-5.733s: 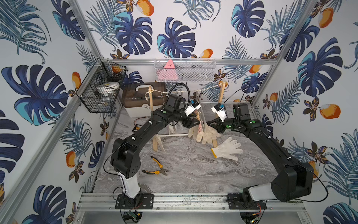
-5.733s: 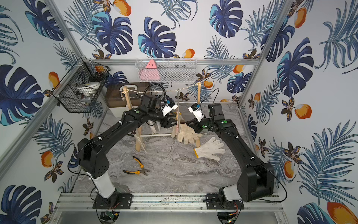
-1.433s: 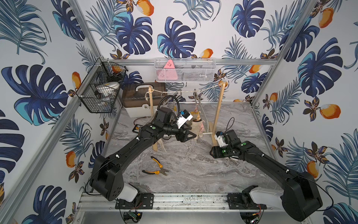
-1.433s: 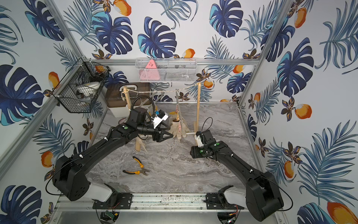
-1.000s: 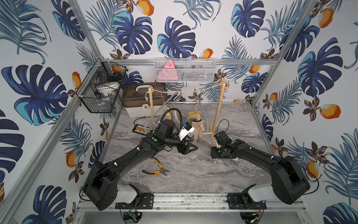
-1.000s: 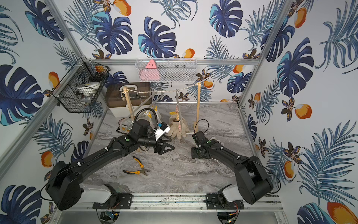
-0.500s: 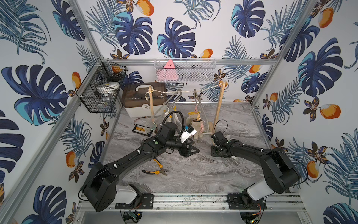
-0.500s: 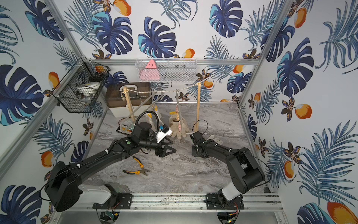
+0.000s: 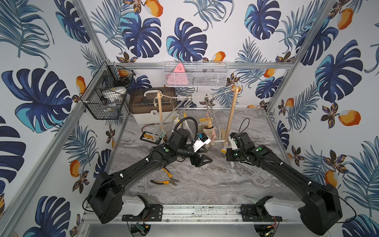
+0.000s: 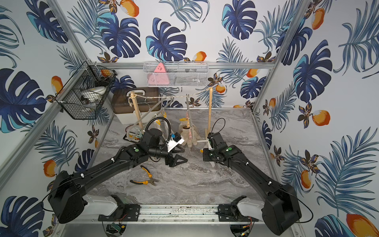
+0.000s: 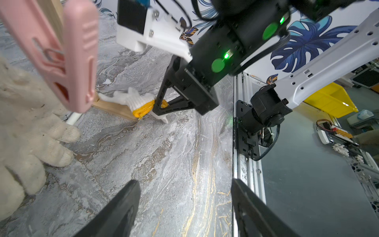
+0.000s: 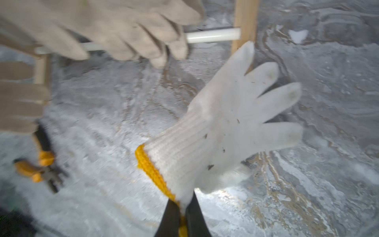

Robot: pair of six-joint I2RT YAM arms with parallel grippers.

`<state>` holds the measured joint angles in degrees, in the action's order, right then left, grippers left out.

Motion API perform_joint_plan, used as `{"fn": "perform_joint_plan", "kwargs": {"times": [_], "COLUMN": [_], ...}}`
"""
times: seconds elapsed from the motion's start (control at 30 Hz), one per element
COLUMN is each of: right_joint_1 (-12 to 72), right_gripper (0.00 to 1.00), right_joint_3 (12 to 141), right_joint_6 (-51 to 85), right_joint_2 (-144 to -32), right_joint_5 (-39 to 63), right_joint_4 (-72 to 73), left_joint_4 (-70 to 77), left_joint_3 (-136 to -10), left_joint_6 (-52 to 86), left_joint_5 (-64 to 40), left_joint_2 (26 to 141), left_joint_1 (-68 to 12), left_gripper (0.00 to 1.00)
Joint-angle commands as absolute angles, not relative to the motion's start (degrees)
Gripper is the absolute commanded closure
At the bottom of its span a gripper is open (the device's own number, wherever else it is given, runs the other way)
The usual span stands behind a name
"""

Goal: Clip the gloves onto a hanger to dry
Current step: Pick up the glove from the center of the board.

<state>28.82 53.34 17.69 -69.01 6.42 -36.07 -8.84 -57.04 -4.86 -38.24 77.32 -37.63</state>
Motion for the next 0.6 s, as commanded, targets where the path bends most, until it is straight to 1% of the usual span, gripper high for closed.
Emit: {"fn": "perform_joint_plan", "kwargs": {"times": [0.0, 0.13, 0.3, 0.4, 0.47, 0.57], "right_joint_1": [28.9, 28.9, 29.0, 28.9, 28.9, 28.9], "right_gripper": [1.00, 1.00, 1.00, 1.00, 1.00, 1.00], "right_joint_3": [56.8, 61.7, 66.1, 67.8, 68.1, 68.6], "right_joint_6": [10.4, 4.2, -1.4, -2.9, -2.8, -2.9], "right_joint_2": [-66.7, -65.9, -67.5, -68.3, -68.5, -68.9], "right_joint_5": [21.4, 32.1, 41.4, 44.7, 45.2, 45.8], "right_joint_4": [-43.4, -46.9, -50.4, -51.1, -50.2, -49.5], "left_joint_4": [-10.1, -9.9, -12.0, -12.5, -13.4, -15.5], "left_joint_3": [-57.6, -58.4, -60.5, -61.3, -61.9, -63.3], "left_joint_6": [-11.8, -15.9, -19.8, -20.4, -20.6, -20.6], "left_joint_5": [-37.0, -34.8, -32.2, -31.6, -31.8, -32.6], "left_joint_2": [76.6, 76.6, 78.1, 78.1, 78.5, 79.3], "left_joint_1": [-38.8, -40.0, -40.8, -41.0, -41.0, -41.0], "left_gripper": [0.24, 0.24, 0.24, 0.26, 0.32, 0.52]}}
